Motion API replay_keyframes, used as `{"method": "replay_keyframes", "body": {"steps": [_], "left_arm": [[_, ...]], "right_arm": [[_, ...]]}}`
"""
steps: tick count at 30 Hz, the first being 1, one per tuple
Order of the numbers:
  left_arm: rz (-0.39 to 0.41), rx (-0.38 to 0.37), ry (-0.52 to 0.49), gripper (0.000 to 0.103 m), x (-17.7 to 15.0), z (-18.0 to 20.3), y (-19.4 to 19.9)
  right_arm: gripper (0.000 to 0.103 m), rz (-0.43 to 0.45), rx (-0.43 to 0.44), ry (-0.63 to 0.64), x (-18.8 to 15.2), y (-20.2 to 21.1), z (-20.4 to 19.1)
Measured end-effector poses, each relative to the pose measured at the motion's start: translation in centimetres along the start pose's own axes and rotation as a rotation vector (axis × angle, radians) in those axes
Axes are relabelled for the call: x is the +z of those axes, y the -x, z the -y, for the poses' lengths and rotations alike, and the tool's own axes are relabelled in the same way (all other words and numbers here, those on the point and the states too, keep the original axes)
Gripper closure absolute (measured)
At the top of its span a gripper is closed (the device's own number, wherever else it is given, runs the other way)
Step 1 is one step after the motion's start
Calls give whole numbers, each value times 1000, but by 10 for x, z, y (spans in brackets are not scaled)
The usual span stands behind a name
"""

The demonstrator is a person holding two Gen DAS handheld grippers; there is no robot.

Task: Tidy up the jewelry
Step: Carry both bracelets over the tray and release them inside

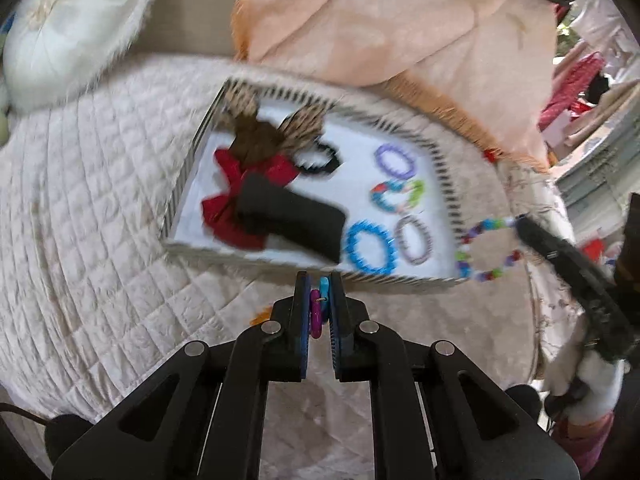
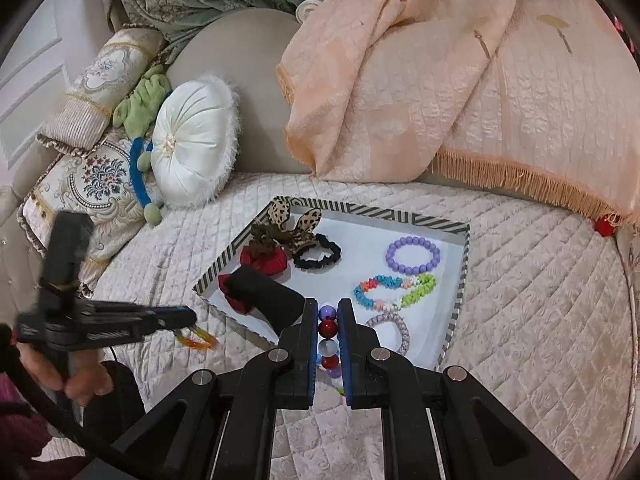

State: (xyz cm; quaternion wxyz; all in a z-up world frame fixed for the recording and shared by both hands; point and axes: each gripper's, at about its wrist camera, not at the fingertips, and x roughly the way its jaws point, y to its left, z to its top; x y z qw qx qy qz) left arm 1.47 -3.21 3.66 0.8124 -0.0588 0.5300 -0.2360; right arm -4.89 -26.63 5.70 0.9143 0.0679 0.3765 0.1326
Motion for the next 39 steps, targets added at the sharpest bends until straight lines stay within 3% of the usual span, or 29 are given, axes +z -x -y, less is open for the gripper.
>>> {"method": "replay_keyframes", "body": {"steps": [8, 19, 32, 39], "left_arm": [[53, -9, -56, 96, 37, 37, 3], [24, 25, -80, 96, 74, 66, -59], [-27, 125, 16, 96, 97, 13, -123], [-33, 162, 26, 96, 95, -3, -129]], "right_arm": [[94, -4, -2, -7, 17, -11, 6], [94, -37, -22, -22, 51, -48, 32], [94, -110, 62, -93, 81, -150, 37], [94, -172, -28, -125, 74, -190, 63]]}}
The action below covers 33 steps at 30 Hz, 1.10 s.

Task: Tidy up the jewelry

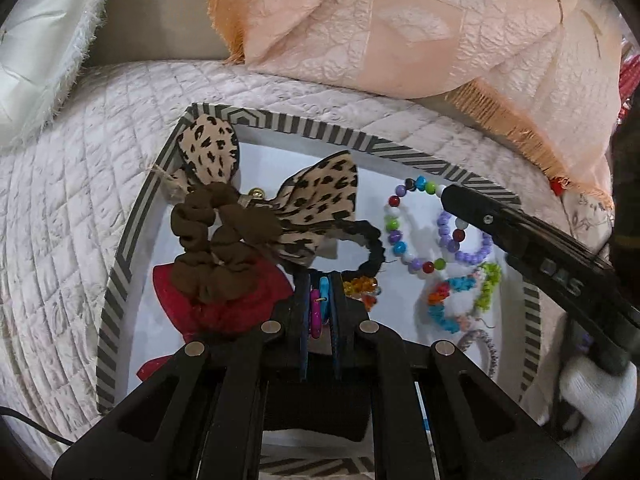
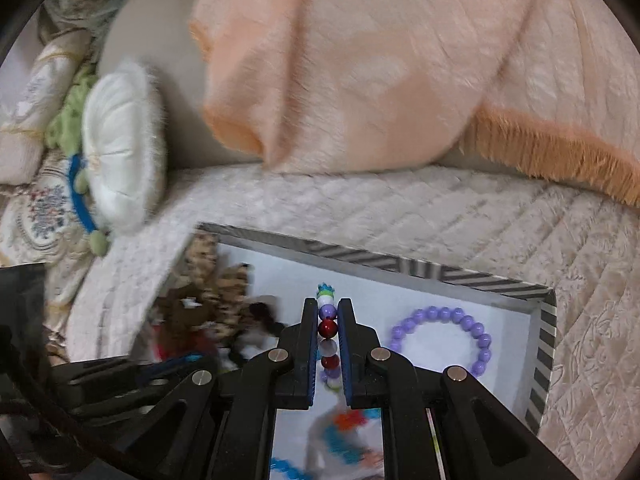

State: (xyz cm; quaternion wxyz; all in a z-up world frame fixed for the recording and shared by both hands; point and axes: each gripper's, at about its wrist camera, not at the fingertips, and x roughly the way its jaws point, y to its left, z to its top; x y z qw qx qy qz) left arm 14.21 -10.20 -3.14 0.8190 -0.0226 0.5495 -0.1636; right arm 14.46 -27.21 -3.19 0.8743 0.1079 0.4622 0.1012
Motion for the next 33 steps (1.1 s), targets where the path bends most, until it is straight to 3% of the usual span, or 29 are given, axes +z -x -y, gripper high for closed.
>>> {"method": "replay_keyframes", "body": {"steps": [5, 6, 8, 10, 20, 33], "left_arm": [[11, 15, -7, 92, -2, 4, 0], [13, 24, -15, 89, -3, 5, 0], [21, 33, -24, 65, -6, 8, 3], [39, 31, -29, 60, -10, 10, 9], [160, 114, -27, 59, -37, 11, 56], [256, 166, -26, 59, -66, 7, 102]], "right_arm": [[93, -14, -42, -21, -7, -7, 10], [89, -12, -38, -25, -8, -5, 10], [73, 5, -23, -31, -15, 5, 10], [71, 24, -20, -20, -22, 17, 8], [66, 147, -136, -18, -75, 89, -17], [57, 201, -169, -41, -100, 127, -44]]}}
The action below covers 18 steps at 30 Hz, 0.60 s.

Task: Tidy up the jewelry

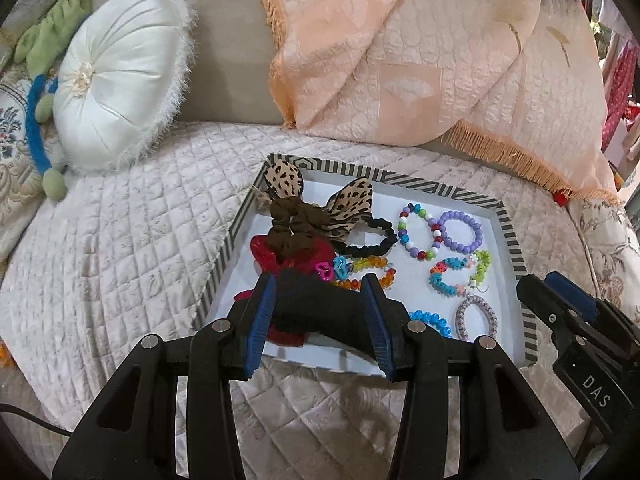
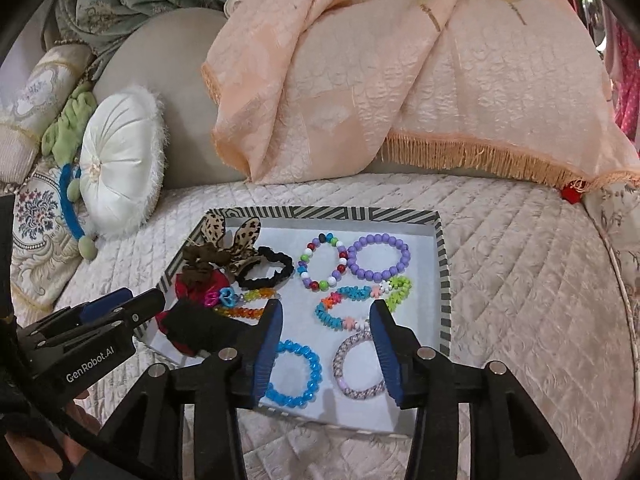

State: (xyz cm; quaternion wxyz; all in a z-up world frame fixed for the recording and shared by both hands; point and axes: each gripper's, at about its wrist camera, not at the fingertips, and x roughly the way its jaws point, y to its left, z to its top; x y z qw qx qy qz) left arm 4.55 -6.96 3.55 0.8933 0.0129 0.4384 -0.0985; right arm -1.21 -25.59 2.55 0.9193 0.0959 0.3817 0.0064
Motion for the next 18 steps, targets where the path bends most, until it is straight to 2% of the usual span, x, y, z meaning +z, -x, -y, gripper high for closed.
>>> {"method": "replay_keyframes", "body": {"steps": [6, 18], "left_arm": [[29, 10, -9, 59, -4, 1, 16], [48, 19, 3, 59, -8, -1, 31]], "right_arm": [[51, 8, 3, 9, -3, 12, -6], [48, 8, -8, 20, -11, 24, -11]]}}
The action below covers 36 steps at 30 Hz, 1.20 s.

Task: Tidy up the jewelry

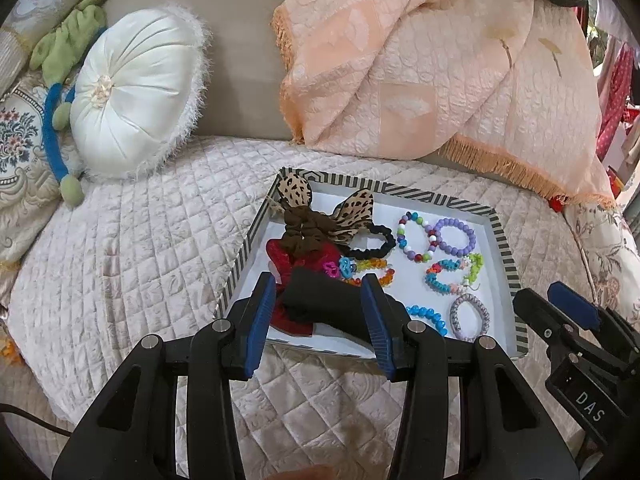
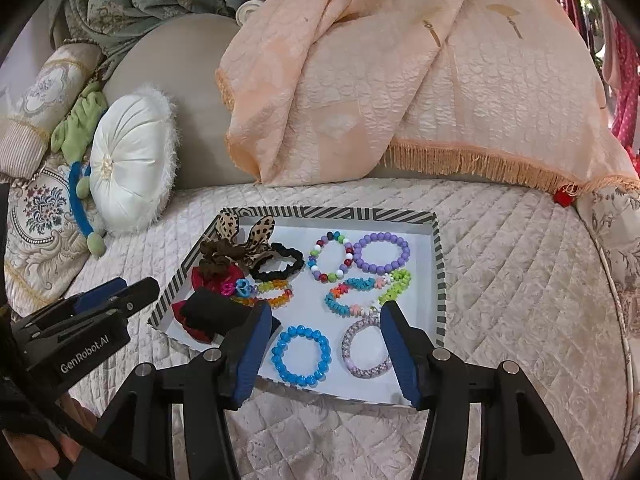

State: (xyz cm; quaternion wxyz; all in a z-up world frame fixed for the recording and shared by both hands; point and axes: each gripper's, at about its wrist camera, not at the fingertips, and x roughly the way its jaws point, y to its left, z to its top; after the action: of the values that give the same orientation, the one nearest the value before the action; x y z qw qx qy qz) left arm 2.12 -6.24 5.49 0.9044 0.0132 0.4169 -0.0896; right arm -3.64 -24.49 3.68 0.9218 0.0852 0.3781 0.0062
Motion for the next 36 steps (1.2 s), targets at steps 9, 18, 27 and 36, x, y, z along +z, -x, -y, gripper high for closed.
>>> {"method": "replay_keyframes", "body": {"steps": [9, 18, 27, 36], "left_arm": [[3, 9, -13, 59, -2, 2, 5], [0, 16, -14, 59, -3, 2, 7], [1, 23, -17, 59, -4, 3, 7], [0, 23, -14, 59, -5, 4, 8]], "right_arm": [[45, -9, 6, 9, -4, 4, -2], [43, -16, 6, 15, -6, 4, -4], [43, -31, 10, 13, -9, 3, -4], [42, -31, 13, 18, -10, 4, -6]]}}
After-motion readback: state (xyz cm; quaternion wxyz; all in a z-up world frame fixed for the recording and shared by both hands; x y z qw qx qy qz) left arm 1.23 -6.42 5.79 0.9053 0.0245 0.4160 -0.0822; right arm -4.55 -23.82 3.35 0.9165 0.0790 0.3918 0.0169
